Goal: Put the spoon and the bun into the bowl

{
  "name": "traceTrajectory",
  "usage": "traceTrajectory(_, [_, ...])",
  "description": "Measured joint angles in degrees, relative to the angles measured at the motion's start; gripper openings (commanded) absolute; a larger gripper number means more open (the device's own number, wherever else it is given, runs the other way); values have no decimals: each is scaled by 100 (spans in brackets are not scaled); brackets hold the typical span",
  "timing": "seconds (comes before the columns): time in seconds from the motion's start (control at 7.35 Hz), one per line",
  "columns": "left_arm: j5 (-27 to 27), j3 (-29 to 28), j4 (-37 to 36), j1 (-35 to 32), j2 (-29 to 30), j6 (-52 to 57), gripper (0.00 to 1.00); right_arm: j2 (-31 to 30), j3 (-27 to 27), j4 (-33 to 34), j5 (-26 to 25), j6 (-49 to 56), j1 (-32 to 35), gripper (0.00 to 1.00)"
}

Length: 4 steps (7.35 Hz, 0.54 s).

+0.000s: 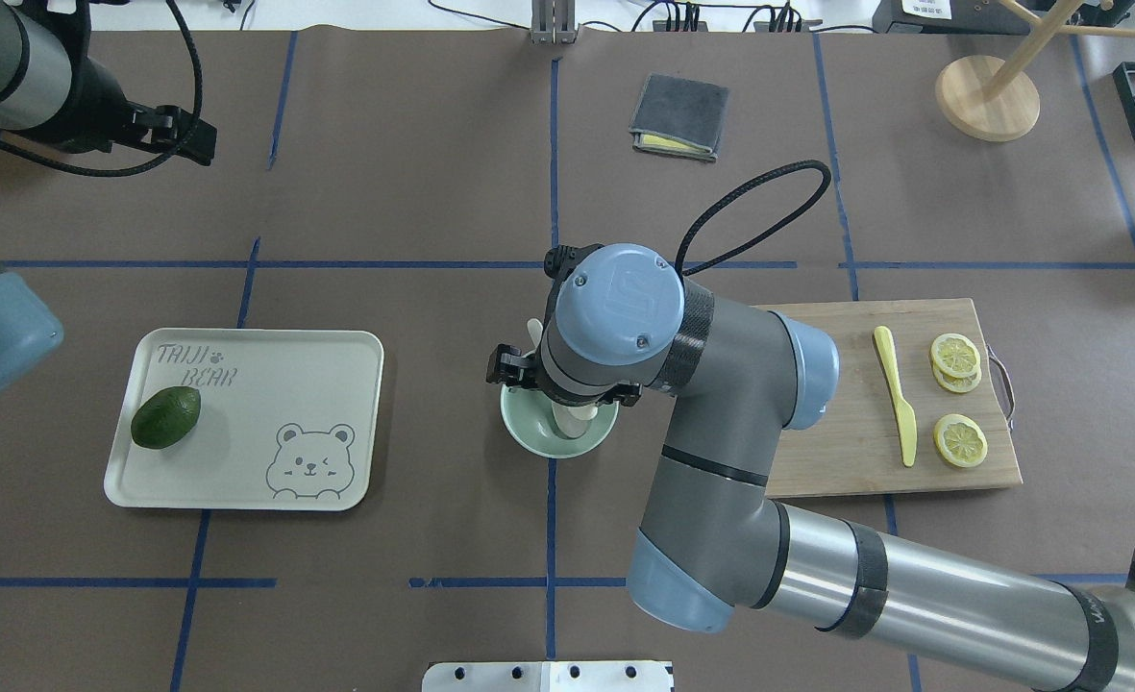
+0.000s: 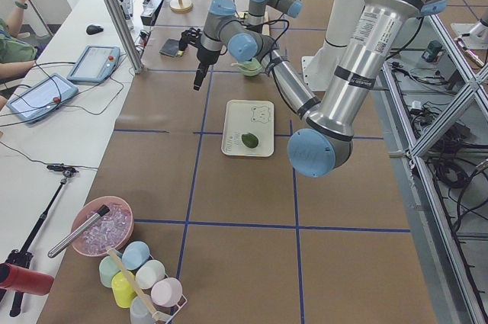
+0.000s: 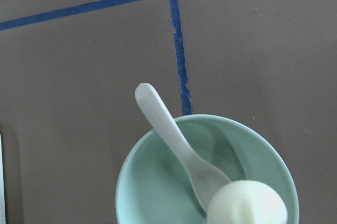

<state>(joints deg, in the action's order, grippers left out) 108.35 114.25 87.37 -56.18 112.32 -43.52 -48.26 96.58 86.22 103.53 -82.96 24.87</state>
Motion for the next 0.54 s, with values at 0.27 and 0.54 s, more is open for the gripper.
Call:
traceTrajectory(0.27, [-4, -23, 1, -30, -12, 108, 100, 1, 1, -5, 0, 0, 0, 100])
traceTrajectory(0.54, [1, -38, 0, -114, -53, 317, 100, -1, 17, -1, 0, 1, 0, 100])
